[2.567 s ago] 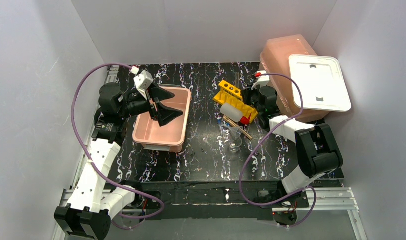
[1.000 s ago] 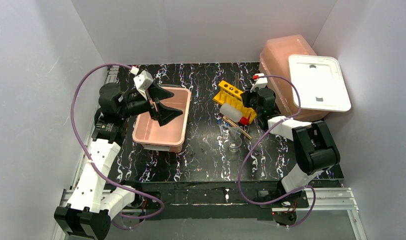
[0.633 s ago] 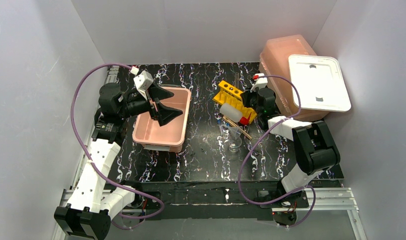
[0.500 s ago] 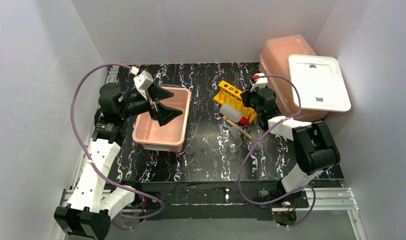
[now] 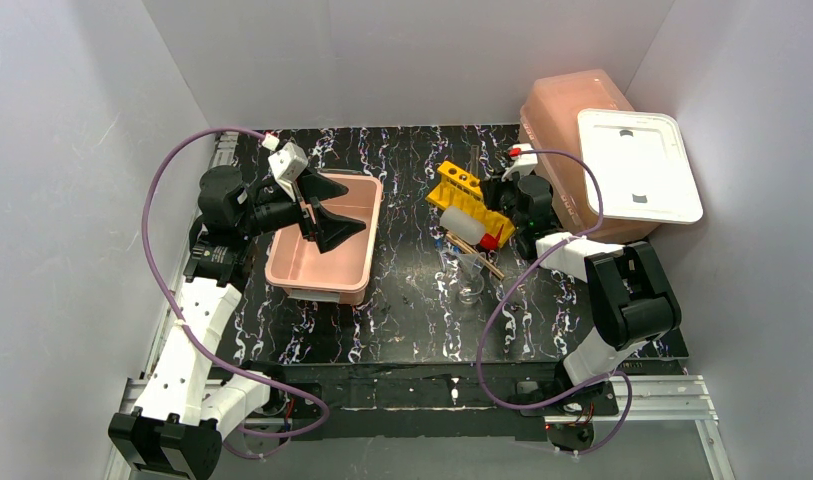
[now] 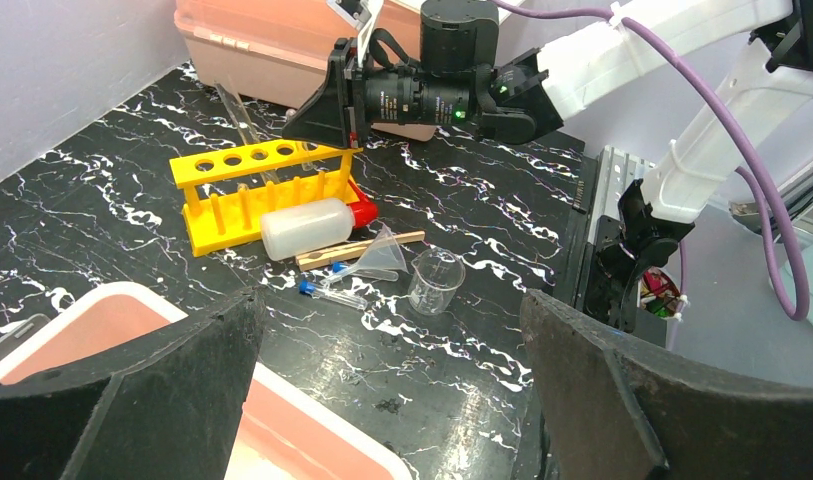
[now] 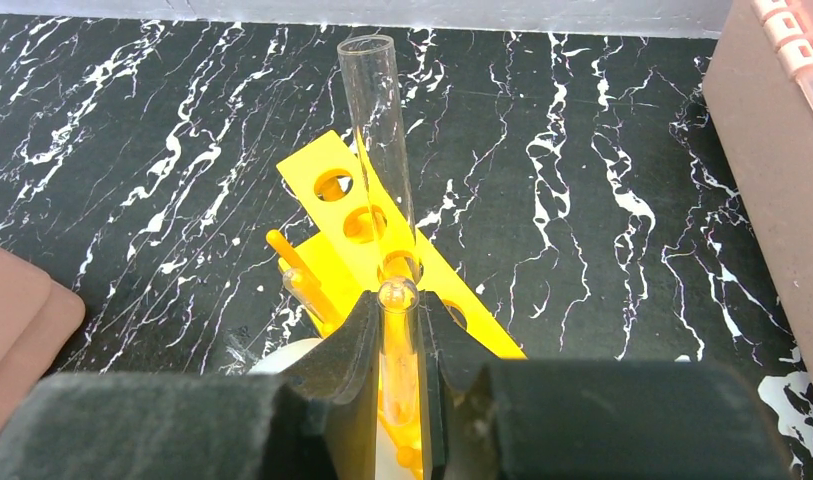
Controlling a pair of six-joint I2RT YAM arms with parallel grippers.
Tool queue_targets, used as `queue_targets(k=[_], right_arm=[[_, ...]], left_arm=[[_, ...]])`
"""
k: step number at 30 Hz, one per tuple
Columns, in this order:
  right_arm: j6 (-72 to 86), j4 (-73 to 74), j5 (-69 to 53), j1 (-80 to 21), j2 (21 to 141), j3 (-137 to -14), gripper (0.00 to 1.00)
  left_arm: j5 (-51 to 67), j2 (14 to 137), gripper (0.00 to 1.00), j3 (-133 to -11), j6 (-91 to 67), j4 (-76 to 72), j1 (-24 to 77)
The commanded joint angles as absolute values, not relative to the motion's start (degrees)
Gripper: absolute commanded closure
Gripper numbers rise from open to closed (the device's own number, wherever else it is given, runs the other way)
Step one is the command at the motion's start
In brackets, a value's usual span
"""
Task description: Organize the chemistry lab equipment
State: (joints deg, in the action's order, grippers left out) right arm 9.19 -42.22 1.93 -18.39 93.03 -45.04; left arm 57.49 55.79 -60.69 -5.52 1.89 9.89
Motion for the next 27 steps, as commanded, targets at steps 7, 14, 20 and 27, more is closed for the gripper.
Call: queue_targets(k=[7, 14, 20, 27], right_arm=[[7.84, -46.63, 4.41, -18.81, 91.47, -42.73, 0.99], [7.6, -47.02, 4.74, -18.81, 91.58, -42.45, 0.99], [7.35, -46.93, 4.26, -18.81, 90.31, -42.4, 0.99], [6.48, -46.49, 4.36, -18.81, 89.06, -42.63, 0.99]], left_arm=[[57.92, 55.81, 0.02, -62.13, -4.83, 2.2, 10.11], [58.01, 55.9, 0.02, -62.12, -4.83, 1.94, 10.08], [58.01, 55.83, 0.02, -61.93, -4.88, 2.01, 10.07], [58.02, 55.56, 0.02, -61.59, -5.04, 1.72, 10.09]])
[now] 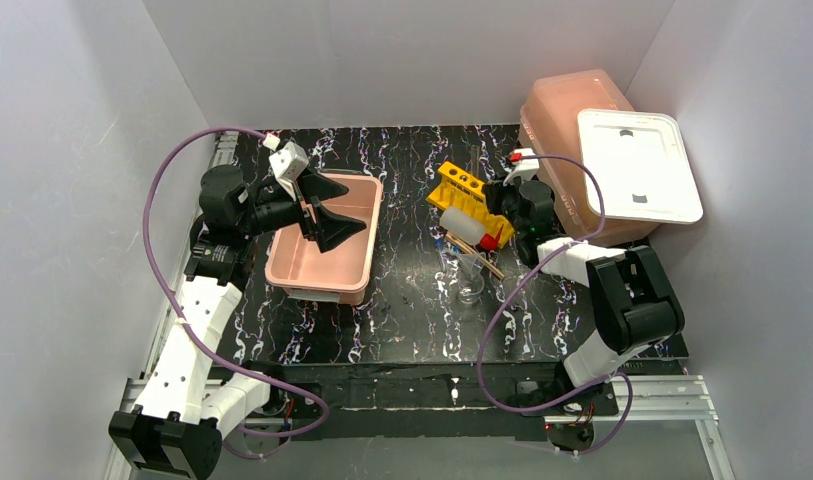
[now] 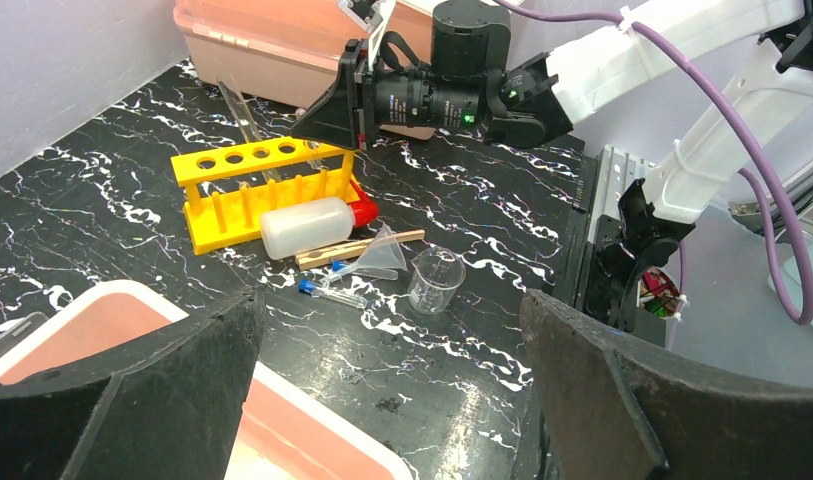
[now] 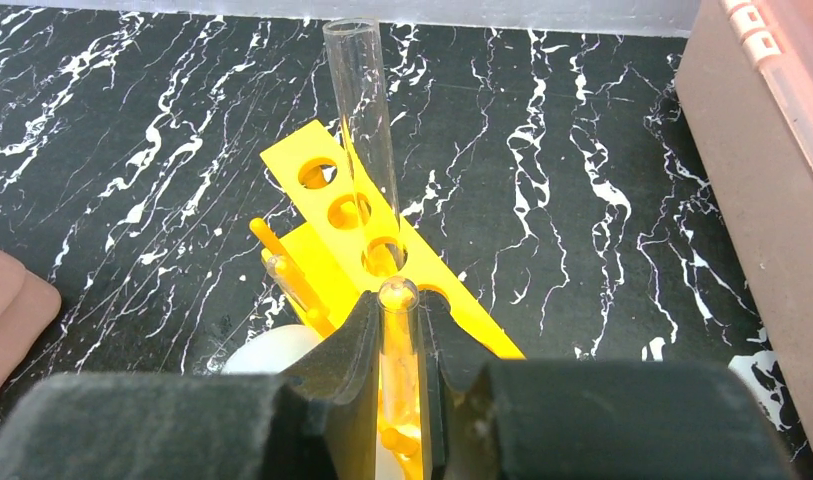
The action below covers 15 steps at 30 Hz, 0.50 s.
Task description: Organize the chemistry lab equipment
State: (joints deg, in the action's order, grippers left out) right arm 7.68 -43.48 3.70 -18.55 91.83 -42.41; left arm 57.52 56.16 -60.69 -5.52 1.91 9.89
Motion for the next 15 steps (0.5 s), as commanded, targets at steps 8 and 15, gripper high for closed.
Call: queue_targets(k=[8, 15], right_arm=[[6.47, -45.69, 4.71, -18.81, 90.47, -42.88, 0.99], [8.04, -45.66, 4.4, -18.81, 92.93, -42.45, 0.99]], left_arm=[[58.01, 55.4, 0.02, -61.59, -4.97, 1.8, 10.04], [57.85, 55.25, 0.02, -61.47, -4.53, 2.32, 10.04]])
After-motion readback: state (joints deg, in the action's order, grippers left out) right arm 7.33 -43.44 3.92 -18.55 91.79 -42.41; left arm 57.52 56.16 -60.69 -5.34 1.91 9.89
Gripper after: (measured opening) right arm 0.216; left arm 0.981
